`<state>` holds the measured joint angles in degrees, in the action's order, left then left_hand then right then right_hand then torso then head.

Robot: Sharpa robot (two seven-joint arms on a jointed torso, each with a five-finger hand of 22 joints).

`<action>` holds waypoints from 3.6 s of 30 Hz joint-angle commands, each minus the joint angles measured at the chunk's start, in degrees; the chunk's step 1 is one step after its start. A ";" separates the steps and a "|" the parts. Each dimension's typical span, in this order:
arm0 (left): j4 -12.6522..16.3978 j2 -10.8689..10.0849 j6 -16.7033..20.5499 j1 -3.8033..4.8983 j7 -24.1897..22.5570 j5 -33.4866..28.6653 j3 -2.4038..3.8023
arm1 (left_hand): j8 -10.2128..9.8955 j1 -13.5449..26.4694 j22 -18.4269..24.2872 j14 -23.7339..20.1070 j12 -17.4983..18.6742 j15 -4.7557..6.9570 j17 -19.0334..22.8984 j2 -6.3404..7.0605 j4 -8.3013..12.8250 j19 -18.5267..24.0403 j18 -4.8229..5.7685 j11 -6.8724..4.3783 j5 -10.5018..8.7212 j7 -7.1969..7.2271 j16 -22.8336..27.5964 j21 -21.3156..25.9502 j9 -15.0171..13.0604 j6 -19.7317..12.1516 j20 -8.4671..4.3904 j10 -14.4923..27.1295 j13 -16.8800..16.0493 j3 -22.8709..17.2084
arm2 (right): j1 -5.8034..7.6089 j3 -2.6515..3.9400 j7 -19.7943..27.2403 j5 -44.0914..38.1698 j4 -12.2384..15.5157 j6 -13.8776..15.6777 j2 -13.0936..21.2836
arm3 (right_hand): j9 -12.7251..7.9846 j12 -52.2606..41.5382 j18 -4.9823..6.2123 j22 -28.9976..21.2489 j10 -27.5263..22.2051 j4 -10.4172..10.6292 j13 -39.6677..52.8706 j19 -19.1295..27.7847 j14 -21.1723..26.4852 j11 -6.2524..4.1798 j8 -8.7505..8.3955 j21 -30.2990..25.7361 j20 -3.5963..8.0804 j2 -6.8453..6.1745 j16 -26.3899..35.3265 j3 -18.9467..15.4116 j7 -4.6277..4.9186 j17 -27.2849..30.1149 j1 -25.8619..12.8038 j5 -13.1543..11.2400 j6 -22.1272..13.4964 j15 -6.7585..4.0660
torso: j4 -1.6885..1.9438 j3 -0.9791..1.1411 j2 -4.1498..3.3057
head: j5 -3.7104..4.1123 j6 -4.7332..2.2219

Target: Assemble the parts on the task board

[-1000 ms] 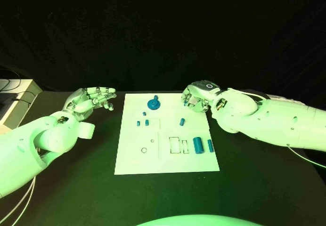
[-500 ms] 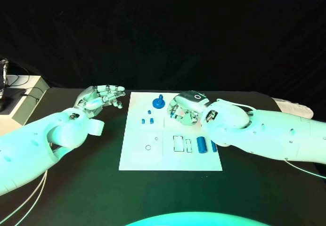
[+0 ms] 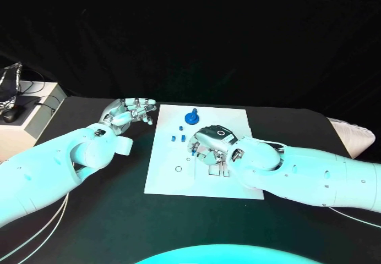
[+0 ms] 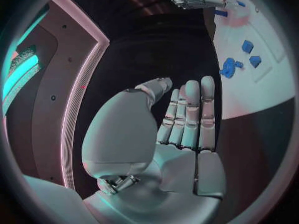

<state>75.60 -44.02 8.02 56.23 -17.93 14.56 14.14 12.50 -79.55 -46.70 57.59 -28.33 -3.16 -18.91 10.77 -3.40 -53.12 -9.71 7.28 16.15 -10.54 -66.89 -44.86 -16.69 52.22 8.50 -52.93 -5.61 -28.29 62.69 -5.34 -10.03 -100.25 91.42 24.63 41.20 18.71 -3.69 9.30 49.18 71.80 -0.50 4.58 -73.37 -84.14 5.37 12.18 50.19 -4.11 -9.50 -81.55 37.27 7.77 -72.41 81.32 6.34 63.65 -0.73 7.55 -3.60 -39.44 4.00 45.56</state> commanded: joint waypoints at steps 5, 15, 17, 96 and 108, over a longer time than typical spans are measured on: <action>0.61 0.03 0.83 -0.04 -1.04 -0.83 0.07 | 0.40 -0.62 0.04 -0.43 0.14 0.10 -0.05 -0.09 0.08 0.09 -0.78 -0.09 -0.18 0.04 0.18 0.01 0.09 0.10 -0.05 0.42 0.07 0.24 | -1.25 -0.06 -1.18 -3.49 -0.88 1.00 -1.45 | 0.10 -0.25 -0.90 0.02 2.05 -0.07 0.38 -0.04 -2.67 -1.66 0.32 -0.04 0.05 0.60 0.33 0.44 0.03 0.15 0.00 0.27 -0.05 -0.33 | 0.15 0.06 -0.06 | -0.93 0.76; 0.67 -0.25 0.74 -0.04 -0.65 -0.84 0.07 | 0.41 -0.62 0.05 -0.52 0.14 0.09 -0.05 -0.08 0.07 0.13 -0.78 -0.07 -0.17 0.03 0.22 0.04 0.09 0.10 -0.04 0.44 0.08 0.25 | -2.09 -0.08 -1.77 -4.14 -1.47 2.09 -2.11 | 0.13 -0.25 -0.87 -0.06 2.08 -0.10 0.39 0.02 -2.67 -1.65 0.34 -0.12 0.04 0.58 0.31 0.47 0.05 0.14 -0.01 0.31 -0.05 -0.33 | 0.05 0.05 -0.10 | -1.62 1.34; 0.67 -0.29 0.72 -0.04 -0.59 -0.84 0.07 | 0.41 -0.62 0.05 -0.52 0.14 0.09 -0.05 -0.08 0.07 0.13 -0.78 -0.07 -0.17 0.03 0.22 0.04 0.09 0.10 -0.04 0.44 0.08 0.25 | -2.17 -0.08 -1.74 -4.16 -1.53 2.10 -2.20 | 0.13 -0.25 -0.87 -0.06 2.08 -0.10 0.39 0.02 -2.67 -1.65 0.34 -0.12 0.04 0.58 0.31 0.47 0.05 0.14 -0.01 0.31 -0.05 -0.33 | 0.08 0.05 -0.10 | -1.63 1.41; 1.01 -0.75 0.70 -0.04 1.89 -0.67 0.07 | 0.35 -0.54 0.16 -0.78 0.25 -0.02 -0.11 0.00 -0.05 0.24 -0.77 0.09 -0.20 -0.13 0.29 0.28 0.19 -0.17 0.03 0.92 0.22 0.37 | -3.31 -0.89 0.38 -4.26 -3.56 2.79 -2.95 | -1.15 -0.07 1.05 -8.98 -14.66 3.25 -0.94 4.28 -0.93 1.28 -5.65 -12.18 -2.82 -3.37 2.19 -11.19 1.24 6.52 -2.23 2.17 -9.81 2.20 | 0.08 0.05 -0.02 | -1.68 2.23; 0.79 -0.84 0.53 -0.04 1.99 -0.67 0.07 | 0.33 -0.54 0.17 -0.79 0.27 -0.03 -0.11 0.01 -0.05 0.24 -0.77 0.11 -0.20 -0.14 0.29 0.29 0.20 -0.22 0.04 0.99 0.23 0.38 | -3.00 -0.45 -0.02 -2.55 -0.44 6.92 0.40 | -2.02 -0.74 0.93 -8.92 -13.83 4.92 -0.80 2.96 -1.13 1.09 -6.40 -12.66 -2.72 -2.49 1.58 -14.82 1.51 6.04 0.16 2.59 -9.87 2.08 | 0.02 0.09 -0.07 | -1.41 1.82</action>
<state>76.31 -44.91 8.96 56.18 -15.78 14.08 14.15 12.76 -79.55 -46.60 57.22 -28.33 -3.19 -18.98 10.78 -3.40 -53.12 -9.70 7.48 16.15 -10.54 -66.89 -44.87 -16.55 52.22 8.50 -52.32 -5.46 -28.30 59.55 -5.88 -10.20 -103.95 90.52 29.31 41.32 16.73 -4.30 10.15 40.23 57.46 4.42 3.74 -70.14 -83.93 6.51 6.06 37.33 -6.76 -11.93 -79.70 22.67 9.17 -66.27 80.99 8.74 53.45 1.14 7.61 -3.55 -39.46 2.46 47.55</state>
